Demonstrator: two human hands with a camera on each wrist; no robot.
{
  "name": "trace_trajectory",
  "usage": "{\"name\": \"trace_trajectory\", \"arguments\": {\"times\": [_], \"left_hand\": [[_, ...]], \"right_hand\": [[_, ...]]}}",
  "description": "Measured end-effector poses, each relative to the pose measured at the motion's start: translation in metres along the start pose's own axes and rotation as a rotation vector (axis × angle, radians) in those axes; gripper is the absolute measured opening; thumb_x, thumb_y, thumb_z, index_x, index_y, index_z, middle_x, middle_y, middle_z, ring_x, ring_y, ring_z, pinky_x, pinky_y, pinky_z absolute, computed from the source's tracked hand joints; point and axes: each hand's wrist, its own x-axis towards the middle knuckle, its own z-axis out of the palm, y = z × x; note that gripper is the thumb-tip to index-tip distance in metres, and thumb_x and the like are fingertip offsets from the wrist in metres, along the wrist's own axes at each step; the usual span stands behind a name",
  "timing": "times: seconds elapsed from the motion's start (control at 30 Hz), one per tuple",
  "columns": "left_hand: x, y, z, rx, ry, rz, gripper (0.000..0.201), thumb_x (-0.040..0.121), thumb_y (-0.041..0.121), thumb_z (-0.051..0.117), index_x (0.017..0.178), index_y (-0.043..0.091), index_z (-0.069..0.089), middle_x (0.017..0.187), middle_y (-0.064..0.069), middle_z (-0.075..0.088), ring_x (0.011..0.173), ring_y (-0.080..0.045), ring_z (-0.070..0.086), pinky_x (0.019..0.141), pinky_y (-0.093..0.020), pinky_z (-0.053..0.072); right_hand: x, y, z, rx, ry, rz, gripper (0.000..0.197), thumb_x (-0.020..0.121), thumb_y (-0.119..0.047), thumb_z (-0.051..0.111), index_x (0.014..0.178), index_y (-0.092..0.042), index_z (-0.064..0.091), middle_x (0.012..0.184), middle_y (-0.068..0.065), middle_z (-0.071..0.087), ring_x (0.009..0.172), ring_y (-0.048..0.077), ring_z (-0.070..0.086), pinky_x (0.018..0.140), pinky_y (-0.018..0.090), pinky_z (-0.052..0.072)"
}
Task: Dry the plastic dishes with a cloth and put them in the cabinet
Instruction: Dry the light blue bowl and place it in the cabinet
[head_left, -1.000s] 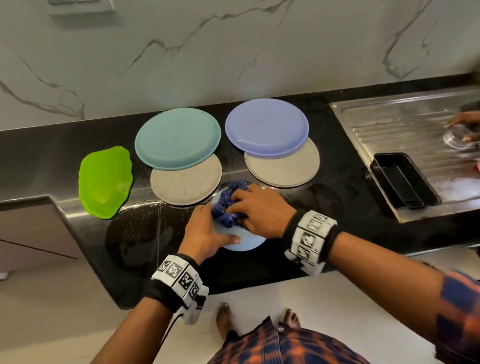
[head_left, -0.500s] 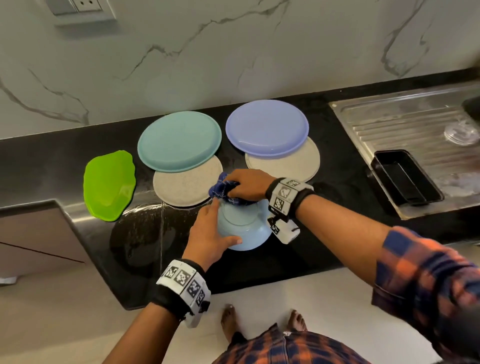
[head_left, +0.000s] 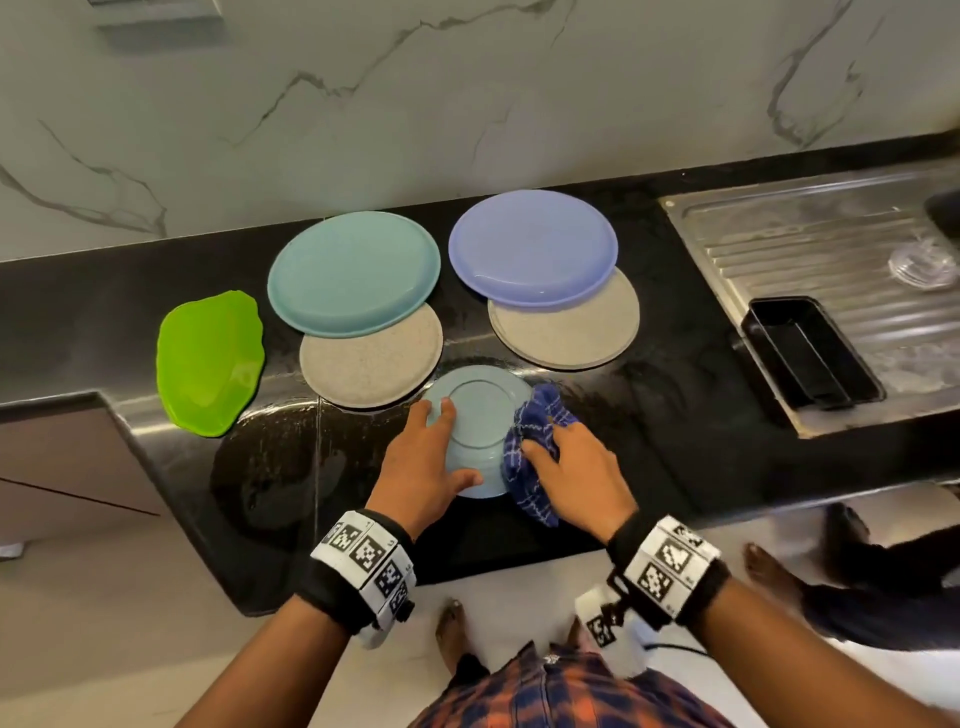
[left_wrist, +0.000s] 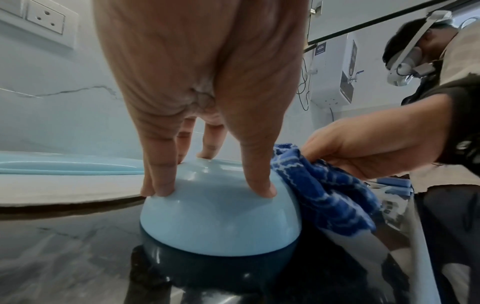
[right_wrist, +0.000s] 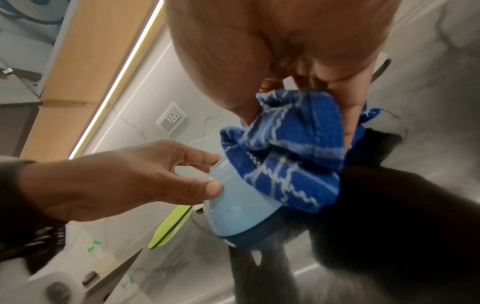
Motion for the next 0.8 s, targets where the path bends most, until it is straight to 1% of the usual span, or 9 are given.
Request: {"name": "trace_trajectory", "arguments": {"times": [0.07,0.13,0.27,0.4,0.5,0.6,0.67,0.7,0.8], "left_hand": [[0.0,0.002,-0.003,0.021,-0.011,0.0,0.096,0.084,0.042,0.075,0.158,0.019,0.018,0.163,-0.01,0.011,0.145,-0.032,0.03,0.116,-0.034,0.025],[0.001,0.004,-0.003,0.057,-0.016,0.01,0.095,0.086,0.042,0.073,0.158,0.017,0.016,0.162,-0.011,0.011,0.143,-0.034,0.032,0.115,-0.035,0.027],[0.0,0.003,0.0,0.088,-0.025,0.033,0.093,0.089,0.042,0.069,0.157,0.014,0.012,0.162,-0.013,0.007,0.14,-0.038,0.036,0.111,-0.036,0.032],[0.004,-0.001,0.003,0.127,-0.014,0.047,0.092,0.089,0.044,0.069,0.157,0.013,0.014,0.162,-0.013,0.008,0.137,-0.037,0.039,0.109,-0.036,0.035],[0.005,-0.004,0.005,0.157,0.034,0.075,0.092,0.086,0.047,0.071,0.155,0.013,0.02,0.157,-0.012,0.022,0.129,-0.037,0.043,0.104,-0.038,0.038],[0.003,-0.009,0.007,0.1,0.118,0.102,0.085,0.078,0.045,0.078,0.147,0.016,0.038,0.144,-0.008,0.04,0.12,-0.034,0.049,0.098,-0.037,0.04],[0.0,-0.01,0.007,0.065,0.183,0.111,0.071,0.074,0.043,0.082,0.131,0.016,0.05,0.128,-0.007,0.048,0.11,-0.031,0.053,0.091,-0.036,0.043],[-0.003,-0.009,0.008,0.078,0.209,0.119,0.066,0.073,0.043,0.083,0.124,0.015,0.053,0.123,-0.007,0.049,0.107,-0.03,0.053,0.088,-0.035,0.043],[-0.012,-0.008,0.013,0.145,0.308,0.171,0.06,0.068,0.044,0.086,0.11,0.015,0.057,0.109,-0.007,0.052,0.099,-0.028,0.052,0.076,-0.036,0.049]], "right_hand": [[0.002,-0.002,0.006,0.002,0.045,0.009,0.034,0.1,-0.045,0.048,0.12,-0.02,0.061,0.12,0.01,0.058,0.111,0.036,0.058,0.092,0.037,0.045],[0.022,-0.009,-0.001,-0.069,0.079,0.016,0.04,0.099,-0.048,0.046,0.124,-0.02,0.06,0.127,0.01,0.057,0.113,0.039,0.058,0.094,0.041,0.047],[0.083,-0.039,-0.033,-0.234,-0.102,-0.089,0.032,0.095,-0.038,0.049,0.111,-0.016,0.066,0.119,0.012,0.064,0.106,0.035,0.06,0.081,0.036,0.043],[0.125,-0.086,-0.04,-0.441,-0.326,-0.163,0.03,0.091,-0.044,0.055,0.092,-0.015,0.064,0.099,0.012,0.065,0.088,0.03,0.06,0.069,0.032,0.041],[0.131,-0.113,-0.034,-0.575,-0.41,-0.289,0.018,0.09,-0.04,0.056,0.086,-0.023,0.061,0.095,0.005,0.064,0.086,0.025,0.058,0.072,0.031,0.042],[0.127,-0.13,-0.024,-0.693,-0.522,-0.377,0.012,0.079,-0.041,0.055,0.076,-0.03,0.058,0.087,-0.003,0.062,0.085,0.023,0.057,0.072,0.031,0.042],[0.124,-0.134,-0.019,-0.729,-0.576,-0.429,0.033,0.071,-0.041,0.053,0.099,-0.033,0.069,0.106,-0.004,0.068,0.096,0.023,0.062,0.083,0.037,0.051],[0.121,-0.135,-0.018,-0.728,-0.582,-0.465,0.042,0.073,-0.038,0.056,0.113,-0.035,0.069,0.117,-0.005,0.067,0.103,0.022,0.061,0.089,0.039,0.052],[0.118,-0.132,-0.024,-0.613,-0.589,-0.525,0.062,0.078,-0.02,0.066,0.136,-0.04,0.058,0.135,-0.006,0.06,0.118,0.017,0.056,0.102,0.036,0.046]]}}
